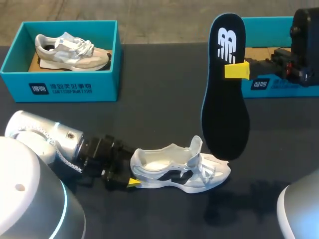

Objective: Take the shoe out of the shoebox, open the shoe tongue, remove and reinsert the insole, then place the shoe into the shoebox

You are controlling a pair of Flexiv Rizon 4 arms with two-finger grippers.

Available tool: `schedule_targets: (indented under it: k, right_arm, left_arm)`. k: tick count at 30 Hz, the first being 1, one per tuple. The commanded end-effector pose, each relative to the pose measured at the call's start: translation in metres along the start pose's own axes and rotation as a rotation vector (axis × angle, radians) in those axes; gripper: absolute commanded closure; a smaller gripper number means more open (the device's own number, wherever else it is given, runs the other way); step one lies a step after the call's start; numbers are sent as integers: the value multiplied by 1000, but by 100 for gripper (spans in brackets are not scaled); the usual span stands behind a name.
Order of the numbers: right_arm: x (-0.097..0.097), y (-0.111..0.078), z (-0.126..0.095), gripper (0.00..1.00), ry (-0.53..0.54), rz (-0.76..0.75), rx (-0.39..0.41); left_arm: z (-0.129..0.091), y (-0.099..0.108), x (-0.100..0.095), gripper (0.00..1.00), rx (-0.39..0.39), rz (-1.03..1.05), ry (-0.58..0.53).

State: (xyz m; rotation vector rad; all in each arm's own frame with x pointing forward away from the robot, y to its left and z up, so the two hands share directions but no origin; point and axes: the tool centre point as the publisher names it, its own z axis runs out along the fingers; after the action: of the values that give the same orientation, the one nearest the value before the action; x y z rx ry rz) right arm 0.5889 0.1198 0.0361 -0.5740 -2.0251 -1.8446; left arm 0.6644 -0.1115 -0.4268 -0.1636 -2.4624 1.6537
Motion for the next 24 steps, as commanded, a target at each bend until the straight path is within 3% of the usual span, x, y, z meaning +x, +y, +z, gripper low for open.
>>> schedule_targets:
  k: [1,12,17,19,21,24]
  right_arm:
    - [-2,1,2,100,1,1,2]
    - [-2,1,2,100,1,1,2]
    - [-2,1,2,100,1,1,2]
    - [-2,1,2,100,1,1,2]
    - [-2,1,2,100,1,1,2]
    - [-2,1,2,100,1,1,2]
  left_arm:
    - [-20,-4,4,0,-80,3,29]
    - [-64,-9,0,0,-382,-29,-40]
    - [-77,-17,2,0,-525,-46,-16]
    - [-83,-20,5,0,-623,-56,2]
    - [-93,-25,4,0,-772,17,14]
    - [-93,-25,4,0,-772,17,14]
